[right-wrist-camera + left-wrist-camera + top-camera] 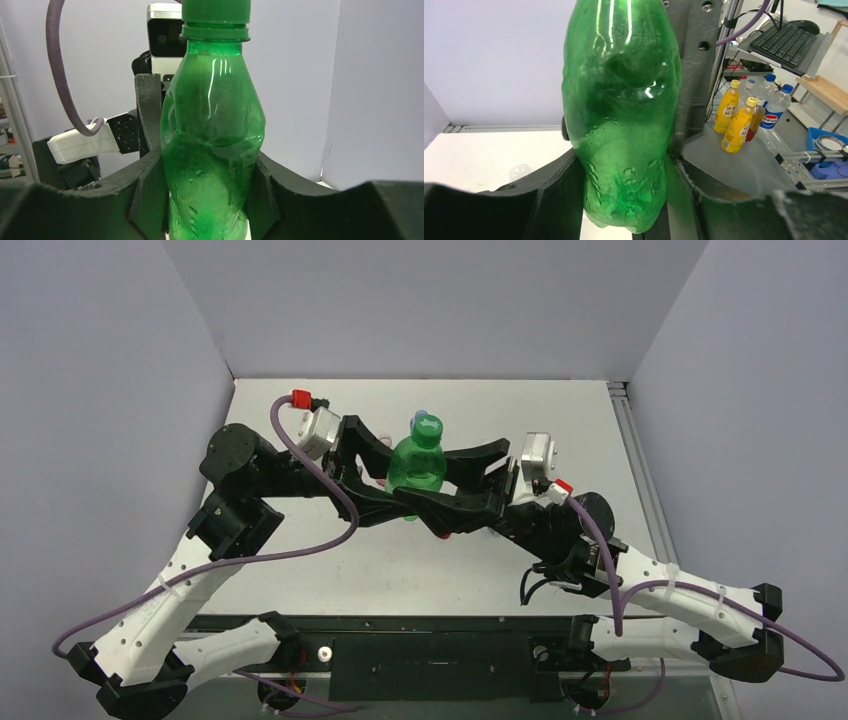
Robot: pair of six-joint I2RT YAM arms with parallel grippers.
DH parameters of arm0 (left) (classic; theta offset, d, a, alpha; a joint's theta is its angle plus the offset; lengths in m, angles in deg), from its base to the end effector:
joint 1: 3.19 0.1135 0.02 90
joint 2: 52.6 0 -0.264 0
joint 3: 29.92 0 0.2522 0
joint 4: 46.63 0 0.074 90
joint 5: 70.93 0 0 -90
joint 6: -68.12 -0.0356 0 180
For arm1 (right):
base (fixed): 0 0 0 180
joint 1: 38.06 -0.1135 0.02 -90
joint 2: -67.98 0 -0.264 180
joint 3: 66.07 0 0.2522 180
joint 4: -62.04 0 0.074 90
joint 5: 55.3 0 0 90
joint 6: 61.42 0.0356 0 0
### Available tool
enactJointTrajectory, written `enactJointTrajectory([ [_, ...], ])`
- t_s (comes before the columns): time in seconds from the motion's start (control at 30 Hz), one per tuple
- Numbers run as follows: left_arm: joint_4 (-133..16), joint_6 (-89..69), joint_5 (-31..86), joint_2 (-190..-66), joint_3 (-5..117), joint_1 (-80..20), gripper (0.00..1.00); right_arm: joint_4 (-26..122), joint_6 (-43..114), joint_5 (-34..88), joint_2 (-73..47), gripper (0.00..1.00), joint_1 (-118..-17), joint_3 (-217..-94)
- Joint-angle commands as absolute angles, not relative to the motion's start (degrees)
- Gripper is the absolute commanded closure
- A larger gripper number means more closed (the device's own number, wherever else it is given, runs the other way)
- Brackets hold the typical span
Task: Unscrew the bottle caps
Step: Unscrew the bottle cap from the plastic bottle.
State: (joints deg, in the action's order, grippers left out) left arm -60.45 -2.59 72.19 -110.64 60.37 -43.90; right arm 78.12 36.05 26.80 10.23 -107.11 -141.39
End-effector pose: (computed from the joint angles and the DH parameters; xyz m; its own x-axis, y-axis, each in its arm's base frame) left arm 0.1209 -0.1416 0.5022 -0.0931 -0.1814 -0.9790 0.9916 -0.1059 -0.0747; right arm 0.0707 0.1983 0.4734 0.0709 0.5452 -0.8353 -0.9835 0.1779 0.0327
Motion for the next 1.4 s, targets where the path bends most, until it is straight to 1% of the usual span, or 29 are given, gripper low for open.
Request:
enactJointTrajectory([
  [0.0, -60.15, -6.92, 71.51, -109.39, 60.94, -44.16, 0.81, 66.79, 36.72, 30.06, 9.90, 0.42, -105.72, -150.50],
  [0.03, -61.36, -8.50, 69.91, -108.81, 60.63, -44.11, 0.85, 62.84, 36.78, 30.29, 10.31, 0.38, -105.20, -151.59],
  [0.07, -62.61, -9.34, 68.79, -108.25, 59.79, -44.14, 0.87, 60.92, 36.72, 30.39, 10.58, 0.31, -104.39, -153.96],
  [0.13, -64.11, -12.24, 63.68, -107.48, 58.30, -44.15, 0.94, 55.63, 36.37, 31.14, 10.95, 0.27, -103.70, -157.77],
  [0.17, -64.58, -14.18, 59.76, -107.37, 57.85, -44.15, 0.97, 52.20, 36.21, 31.26, 10.77, 0.26, -103.57, -159.10],
  [0.23, -66.26, -16.94, 54.91, -107.32, 56.87, -44.18, 1.00, 46.46, 35.67, 30.85, 9.63, 0.25, -103.39, -163.47],
  [0.3, -67.38, -18.54, 52.04, -107.38, 56.22, -44.23, 1.00, 42.17, 35.25, 30.88, 8.22, 0.24, -103.35, -167.27],
  [0.43, -68.13, -20.06, 51.07, -107.15, 55.23, -44.19, 1.00, 38.24, 35.16, 31.04, 6.20, 0.22, -103.21, -171.36],
  [0.5, -68.01, -19.72, 51.29, -107.13, 55.06, -44.28, 1.00, 36.37, 35.25, 30.79, 5.05, 0.23, -103.00, -173.15],
  [0.67, -67.48, -18.49, 51.89, -107.18, 55.21, -44.45, 1.00, 31.75, 36.25, 31.38, 1.54, 0.29, -101.42, -177.87],
  [0.73, -67.29, -18.30, 52.25, -107.18, 55.25, -44.58, 1.00, 30.59, 37.20, 31.46, 0.56, 0.33, -100.40, -179.09],
  [0.8, -67.12, -18.14, 52.29, -107.18, 55.27, -44.73, 1.00, 29.18, 38.39, 31.18, -0.39, 0.40, -99.13, -180.27],
  [0.83, -67.04, -18.08, 52.29, -107.22, 55.25, -44.82, 1.00, 29.06, 39.19, 30.74, -0.65, 0.44, -98.26, -180.68],
  [0.87, -67.01, -18.03, 52.29, -107.20, 55.27, -44.84, 1.00, 29.15, 39.60, 29.84, -0.83, 0.47, -97.87, -180.71],
  [0.9, -66.99, -17.98, 52.29, -107.25, 55.23, -44.85, 1.00, 29.26, 40.19, 29.59, -0.92, 0.53, -97.42, -180.77],
  [0.93, -66.94, -17.94, 52.29, -107.26, 55.22, -44.90, 1.00, 29.40, 40.41, 29.34, -1.08, 0.58, -97.27, -180.79],
  [0.97, -66.86, -17.93, 52.29, -107.20, 55.08, -44.93, 1.00, 29.43, 40.72, 29.29, -1.13, 0.67, -97.11, -180.88],
  [1.03, -66.75, -17.93, 52.25, -107.15, 55.02, -44.96, 1.00, 29.18, 40.78, 29.57, -1.37, 0.75, -96.77, -181.01],
  [1.07, -66.69, -17.93, 52.11, -107.16, 54.99, -45.00, 1.00, 28.28, 40.70, 30.76, -1.67, 0.75, -96.77, -181.18],
  [1.13, -66.57, -17.93, 51.96, -107.06, 54.97, -44.98, 1.00, 26.05, 40.28, 34.60, -2.44, 0.60, -96.72, -182.30],
  [1.17, -66.53, -17.86, 52.00, -107.02, 54.96, -44.96, 1.00, 25.30, 39.81, 37.20, -2.74, 0.47, -96.70, -182.86],
  [1.23, -66.42, -17.89, 52.03, -106.96, 54.72, -44.96, 1.00, 24.07, 39.33, 39.98, -3.17, 0.36, -96.77, -183.01],
  [1.3, -66.38, -17.92, 51.91, -106.86, 54.34, -45.06, 1.00, 23.55, 38.99, 40.96, -3.27, 0.34, -96.75, -182.92],
  [1.37, -66.36, -17.93, 51.82, -106.83, 54.13, -45.05, 1.00, 23.38, 39.01, 40.76, -3.29, 0.36, -96.72, -182.90],
])
